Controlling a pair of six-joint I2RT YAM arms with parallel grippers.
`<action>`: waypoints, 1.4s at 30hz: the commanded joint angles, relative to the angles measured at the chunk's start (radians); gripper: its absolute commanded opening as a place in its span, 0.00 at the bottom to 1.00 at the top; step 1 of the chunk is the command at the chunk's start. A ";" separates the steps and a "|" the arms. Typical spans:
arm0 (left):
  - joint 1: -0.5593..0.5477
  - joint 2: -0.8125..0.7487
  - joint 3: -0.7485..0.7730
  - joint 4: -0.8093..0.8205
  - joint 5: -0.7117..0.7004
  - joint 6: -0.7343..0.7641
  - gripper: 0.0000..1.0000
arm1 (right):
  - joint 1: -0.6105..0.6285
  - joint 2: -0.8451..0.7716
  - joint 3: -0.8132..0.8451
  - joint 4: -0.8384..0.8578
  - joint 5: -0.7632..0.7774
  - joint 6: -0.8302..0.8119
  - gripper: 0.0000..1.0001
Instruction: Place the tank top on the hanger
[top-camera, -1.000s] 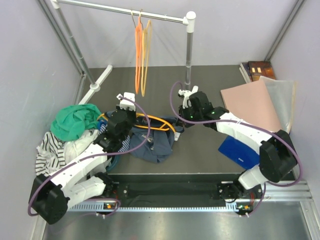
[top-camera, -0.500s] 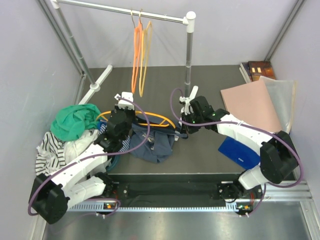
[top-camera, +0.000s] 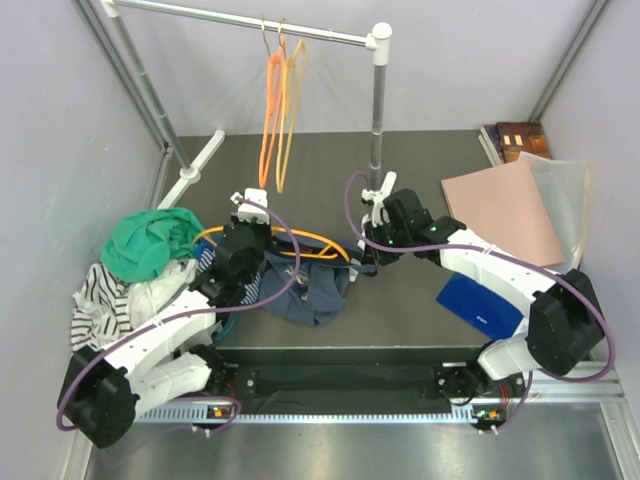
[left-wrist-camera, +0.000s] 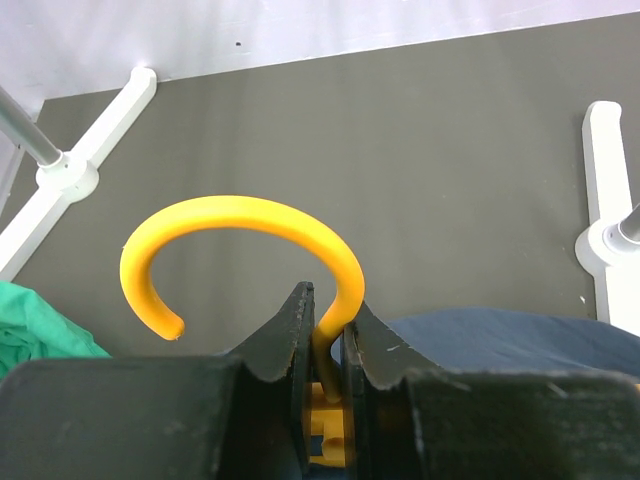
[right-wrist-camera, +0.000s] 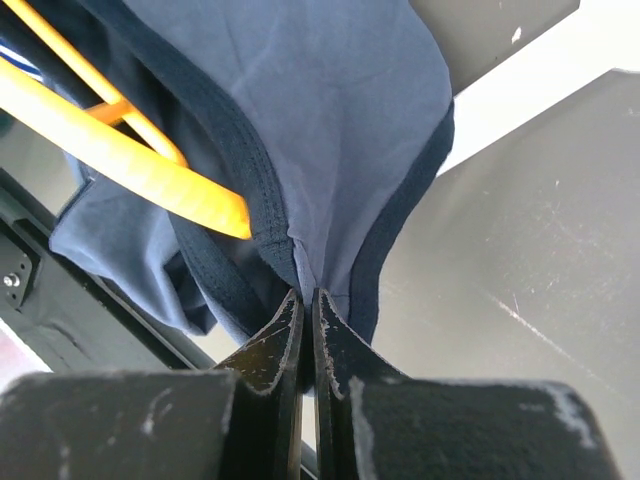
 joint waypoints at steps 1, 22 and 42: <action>0.001 -0.014 -0.002 0.058 -0.005 -0.033 0.00 | 0.026 -0.032 0.095 0.008 -0.023 0.013 0.00; -0.008 -0.031 -0.017 0.087 -0.027 -0.093 0.00 | 0.242 0.177 0.451 0.114 -0.089 0.090 0.00; -0.008 -0.059 -0.039 0.137 -0.012 -0.212 0.00 | 0.257 0.174 0.428 0.137 -0.082 0.115 0.28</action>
